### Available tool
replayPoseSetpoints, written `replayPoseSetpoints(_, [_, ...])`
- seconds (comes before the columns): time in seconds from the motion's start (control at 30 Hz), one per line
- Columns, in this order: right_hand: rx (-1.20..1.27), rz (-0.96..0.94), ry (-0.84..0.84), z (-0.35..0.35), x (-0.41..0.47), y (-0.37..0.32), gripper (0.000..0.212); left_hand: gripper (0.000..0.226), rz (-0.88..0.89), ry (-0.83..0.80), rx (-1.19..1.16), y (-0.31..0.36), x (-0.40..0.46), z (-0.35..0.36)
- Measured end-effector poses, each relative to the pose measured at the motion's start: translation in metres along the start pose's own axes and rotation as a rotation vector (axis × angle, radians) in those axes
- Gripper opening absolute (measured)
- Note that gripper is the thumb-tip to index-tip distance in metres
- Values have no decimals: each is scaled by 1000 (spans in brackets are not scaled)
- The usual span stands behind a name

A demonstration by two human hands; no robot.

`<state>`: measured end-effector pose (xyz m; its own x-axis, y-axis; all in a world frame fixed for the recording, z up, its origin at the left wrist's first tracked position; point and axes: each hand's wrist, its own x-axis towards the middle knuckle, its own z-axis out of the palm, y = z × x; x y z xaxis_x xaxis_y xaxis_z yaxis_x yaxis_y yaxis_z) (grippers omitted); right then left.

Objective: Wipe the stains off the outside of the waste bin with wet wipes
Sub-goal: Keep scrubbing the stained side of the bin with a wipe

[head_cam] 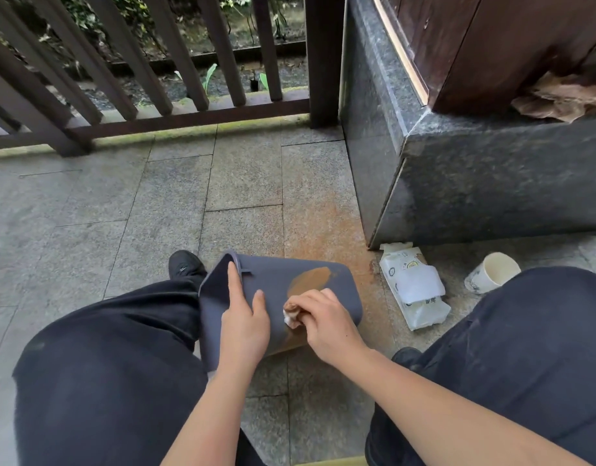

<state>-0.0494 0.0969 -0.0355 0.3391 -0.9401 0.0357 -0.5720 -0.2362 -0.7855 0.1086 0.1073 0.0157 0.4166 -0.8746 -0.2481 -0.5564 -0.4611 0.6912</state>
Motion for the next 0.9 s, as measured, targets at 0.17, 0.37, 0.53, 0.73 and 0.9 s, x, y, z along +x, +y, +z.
replayPoseSetpoints(0.17, [175, 227, 192, -13, 15, 16, 27, 74, 41, 7, 19, 1, 4, 4])
replayPoseSetpoints(0.37, [955, 977, 259, -44, 33, 53, 29, 78, 58, 2, 5, 1, 10, 6])
replayPoseSetpoints(0.53, [1147, 1141, 179, -40, 32, 73, 30, 75, 60, 33, 6, 2, 15, 9])
replayPoseSetpoints(0.73, [1008, 1187, 273, -43, 45, 92, 26, 65, 84, 54, -25, 2, 22, 10])
replayPoseSetpoints(0.9, [723, 1081, 304, -40, 54, 106, 26, 65, 98, 7, -51, 2, 24, 10])
